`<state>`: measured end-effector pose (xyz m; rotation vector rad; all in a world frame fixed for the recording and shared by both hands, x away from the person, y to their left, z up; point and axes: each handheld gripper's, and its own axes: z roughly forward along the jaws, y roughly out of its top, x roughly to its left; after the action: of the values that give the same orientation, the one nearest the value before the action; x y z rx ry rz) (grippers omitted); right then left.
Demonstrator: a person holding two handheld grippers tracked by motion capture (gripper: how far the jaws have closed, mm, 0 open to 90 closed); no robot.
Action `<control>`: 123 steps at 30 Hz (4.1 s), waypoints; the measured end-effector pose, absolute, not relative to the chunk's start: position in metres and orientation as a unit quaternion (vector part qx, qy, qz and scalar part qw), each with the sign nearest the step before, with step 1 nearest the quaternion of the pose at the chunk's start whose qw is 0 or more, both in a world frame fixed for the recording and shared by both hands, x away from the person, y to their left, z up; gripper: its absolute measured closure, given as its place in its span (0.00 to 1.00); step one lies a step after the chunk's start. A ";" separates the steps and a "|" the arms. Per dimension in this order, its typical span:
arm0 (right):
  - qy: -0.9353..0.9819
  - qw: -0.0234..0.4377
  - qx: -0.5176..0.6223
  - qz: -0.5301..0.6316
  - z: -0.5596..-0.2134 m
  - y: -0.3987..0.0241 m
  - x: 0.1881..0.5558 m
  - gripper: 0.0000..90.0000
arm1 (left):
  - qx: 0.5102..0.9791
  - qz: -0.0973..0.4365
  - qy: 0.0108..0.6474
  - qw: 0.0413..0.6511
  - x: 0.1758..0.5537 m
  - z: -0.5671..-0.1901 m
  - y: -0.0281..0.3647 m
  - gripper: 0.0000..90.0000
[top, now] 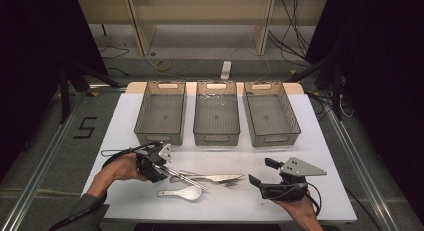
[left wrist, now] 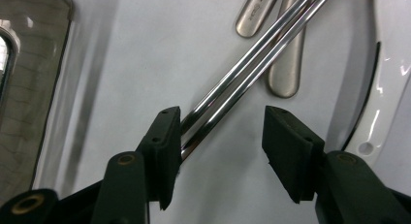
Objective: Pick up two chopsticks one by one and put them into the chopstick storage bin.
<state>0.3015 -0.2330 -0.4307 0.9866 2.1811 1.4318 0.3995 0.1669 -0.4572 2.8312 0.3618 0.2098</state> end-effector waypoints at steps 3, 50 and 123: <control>0.770 0.176 0.347 0.506 -0.431 -0.233 0.302 0.24 | 0.980 0.073 0.121 0.141 0.400 -0.458 0.167 0.56; 0.784 0.184 0.337 0.488 -0.432 -0.229 0.302 0.24 | 0.994 0.051 0.041 0.088 0.386 -0.461 0.166 0.90; 0.787 0.184 0.337 0.483 -0.434 -0.229 0.304 0.25 | 0.866 0.121 0.334 0.351 0.426 -0.382 0.197 0.94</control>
<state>0.3037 -0.2286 -0.4336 0.9498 2.2196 1.3631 0.4260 0.1966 -0.3816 2.2419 0.8653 0.3134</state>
